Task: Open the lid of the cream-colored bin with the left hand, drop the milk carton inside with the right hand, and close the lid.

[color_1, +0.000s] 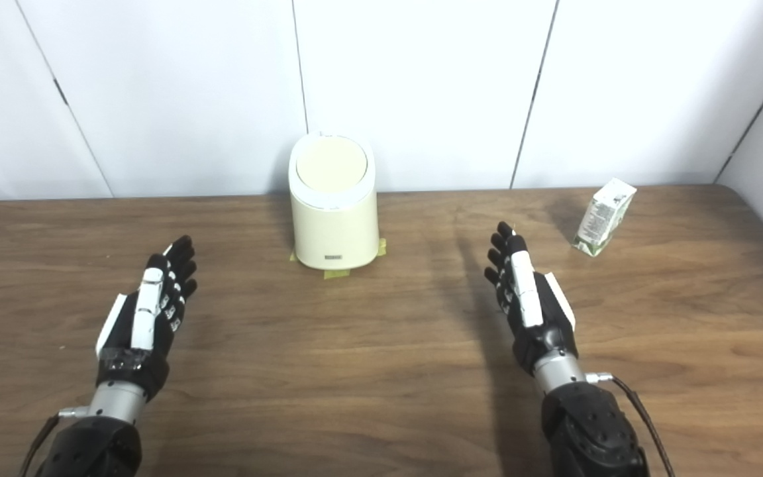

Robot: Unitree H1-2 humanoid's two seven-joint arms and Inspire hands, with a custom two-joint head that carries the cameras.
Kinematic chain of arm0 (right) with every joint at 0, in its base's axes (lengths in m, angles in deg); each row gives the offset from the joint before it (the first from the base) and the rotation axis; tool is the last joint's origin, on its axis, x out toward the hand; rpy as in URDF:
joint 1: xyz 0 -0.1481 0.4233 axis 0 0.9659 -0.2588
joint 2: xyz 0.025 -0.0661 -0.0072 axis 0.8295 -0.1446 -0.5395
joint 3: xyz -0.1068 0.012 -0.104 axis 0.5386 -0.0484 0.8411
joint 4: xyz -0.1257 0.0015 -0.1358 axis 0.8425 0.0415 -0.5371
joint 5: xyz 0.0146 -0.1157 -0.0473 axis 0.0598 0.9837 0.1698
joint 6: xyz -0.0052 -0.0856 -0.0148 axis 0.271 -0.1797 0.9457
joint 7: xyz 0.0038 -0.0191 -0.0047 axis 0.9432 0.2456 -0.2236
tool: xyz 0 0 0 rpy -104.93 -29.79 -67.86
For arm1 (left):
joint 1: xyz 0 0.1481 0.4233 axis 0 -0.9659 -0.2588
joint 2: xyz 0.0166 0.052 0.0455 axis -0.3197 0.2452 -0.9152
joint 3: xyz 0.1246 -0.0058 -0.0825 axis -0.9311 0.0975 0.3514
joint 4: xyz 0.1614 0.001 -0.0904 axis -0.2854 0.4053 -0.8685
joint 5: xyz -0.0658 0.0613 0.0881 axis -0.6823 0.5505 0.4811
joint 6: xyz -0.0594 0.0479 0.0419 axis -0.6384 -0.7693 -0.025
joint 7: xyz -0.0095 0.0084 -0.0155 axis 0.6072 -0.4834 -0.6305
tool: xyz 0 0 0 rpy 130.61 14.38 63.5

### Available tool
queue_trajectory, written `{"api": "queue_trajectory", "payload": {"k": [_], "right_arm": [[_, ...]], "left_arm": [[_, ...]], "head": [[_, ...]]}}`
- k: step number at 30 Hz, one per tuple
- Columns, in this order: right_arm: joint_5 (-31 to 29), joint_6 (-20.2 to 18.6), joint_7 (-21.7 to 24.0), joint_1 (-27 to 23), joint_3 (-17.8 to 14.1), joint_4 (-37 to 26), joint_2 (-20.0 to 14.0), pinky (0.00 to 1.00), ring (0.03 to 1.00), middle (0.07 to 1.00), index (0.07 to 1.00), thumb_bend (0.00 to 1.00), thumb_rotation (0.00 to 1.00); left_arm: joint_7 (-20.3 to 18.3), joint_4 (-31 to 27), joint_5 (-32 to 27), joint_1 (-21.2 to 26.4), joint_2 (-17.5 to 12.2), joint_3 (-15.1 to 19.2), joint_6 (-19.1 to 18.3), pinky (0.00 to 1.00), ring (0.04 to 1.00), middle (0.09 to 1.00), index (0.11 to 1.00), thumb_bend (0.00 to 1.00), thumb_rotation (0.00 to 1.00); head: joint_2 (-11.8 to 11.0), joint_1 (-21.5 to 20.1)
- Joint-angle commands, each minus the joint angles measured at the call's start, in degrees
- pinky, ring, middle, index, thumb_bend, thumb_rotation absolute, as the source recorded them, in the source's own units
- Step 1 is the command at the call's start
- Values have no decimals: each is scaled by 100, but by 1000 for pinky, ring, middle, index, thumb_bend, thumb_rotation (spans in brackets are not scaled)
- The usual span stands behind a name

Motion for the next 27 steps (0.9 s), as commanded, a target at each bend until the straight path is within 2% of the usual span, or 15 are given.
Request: {"api": "queue_trajectory", "payload": {"k": [1,10,21,27], "right_arm": [[-1,62,23,-204,-9,-200,-51,949,985,991,988,663,1000],[19,12,19,-228,-5,-200,-56,942,984,992,994,660,1000],[54,-84,27,-219,22,-231,-60,933,979,993,995,675,1000],[61,-99,20,-175,42,-264,-31,940,981,996,1000,659,1000]], "left_arm": [[12,-187,12,224,-21,-13,101,994,988,975,941,476,1000],[-35,-149,3,236,-35,-44,146,1000,985,977,949,489,979],[-35,-166,85,239,-76,-100,117,1000,997,993,980,443,955],[-14,-287,441,257,-222,-252,-59,979,991,982,995,552,628]], "head": [[0,-1],[8,5],[-28,52],[-81,85]]}}
